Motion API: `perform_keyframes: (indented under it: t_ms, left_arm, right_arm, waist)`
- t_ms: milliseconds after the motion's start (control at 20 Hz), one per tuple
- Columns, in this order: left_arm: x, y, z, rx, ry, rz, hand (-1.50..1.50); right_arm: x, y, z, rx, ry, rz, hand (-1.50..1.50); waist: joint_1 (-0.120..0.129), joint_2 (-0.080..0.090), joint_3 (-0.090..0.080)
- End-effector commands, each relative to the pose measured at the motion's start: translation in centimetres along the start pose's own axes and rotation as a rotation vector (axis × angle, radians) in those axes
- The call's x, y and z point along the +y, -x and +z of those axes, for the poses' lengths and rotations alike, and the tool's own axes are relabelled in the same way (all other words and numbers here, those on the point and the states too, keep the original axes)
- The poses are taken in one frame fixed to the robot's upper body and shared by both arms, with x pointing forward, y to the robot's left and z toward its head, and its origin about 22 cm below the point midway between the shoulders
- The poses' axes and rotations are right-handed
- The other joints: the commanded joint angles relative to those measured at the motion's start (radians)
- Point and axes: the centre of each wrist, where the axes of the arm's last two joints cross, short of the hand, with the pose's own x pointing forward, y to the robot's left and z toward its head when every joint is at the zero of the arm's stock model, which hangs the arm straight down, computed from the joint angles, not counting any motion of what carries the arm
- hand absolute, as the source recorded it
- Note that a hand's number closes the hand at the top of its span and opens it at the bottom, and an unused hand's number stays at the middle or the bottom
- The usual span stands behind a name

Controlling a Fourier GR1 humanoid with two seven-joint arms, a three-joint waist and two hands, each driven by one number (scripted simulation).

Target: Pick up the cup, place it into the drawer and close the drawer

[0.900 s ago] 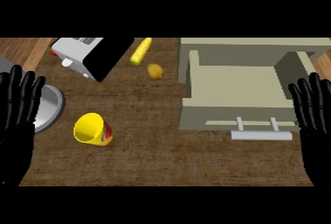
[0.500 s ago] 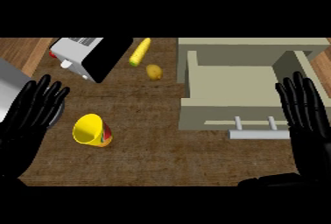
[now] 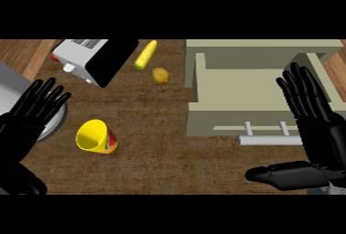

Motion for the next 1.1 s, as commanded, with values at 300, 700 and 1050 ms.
perform_keyframes:
  t_ms: [300, 700, 1050]
  left_arm:
    - [4.1, 6.3, 0.7, 0.12, -0.051, -0.041, -1.5]
    - [5.5, 11.2, 3.1, 0.194, -0.102, -0.076, -1.5]
    - [6.9, 14.4, 3.8, 0.224, -0.129, -0.084, -1.5]
  right_arm:
    - [-0.9, 0.9, -1.4, -0.021, -0.027, -0.004, -1.5]
    - [-1.8, 0.9, -3.1, -0.041, -0.009, 0.022, -1.5]
    - [-3.3, 0.4, -2.5, -0.026, -0.013, 0.013, -1.5]
  waist:
    - [-0.006, 0.0, 0.0]
    - [-0.005, 0.001, 0.0]
    - [-0.013, 0.002, -0.001]
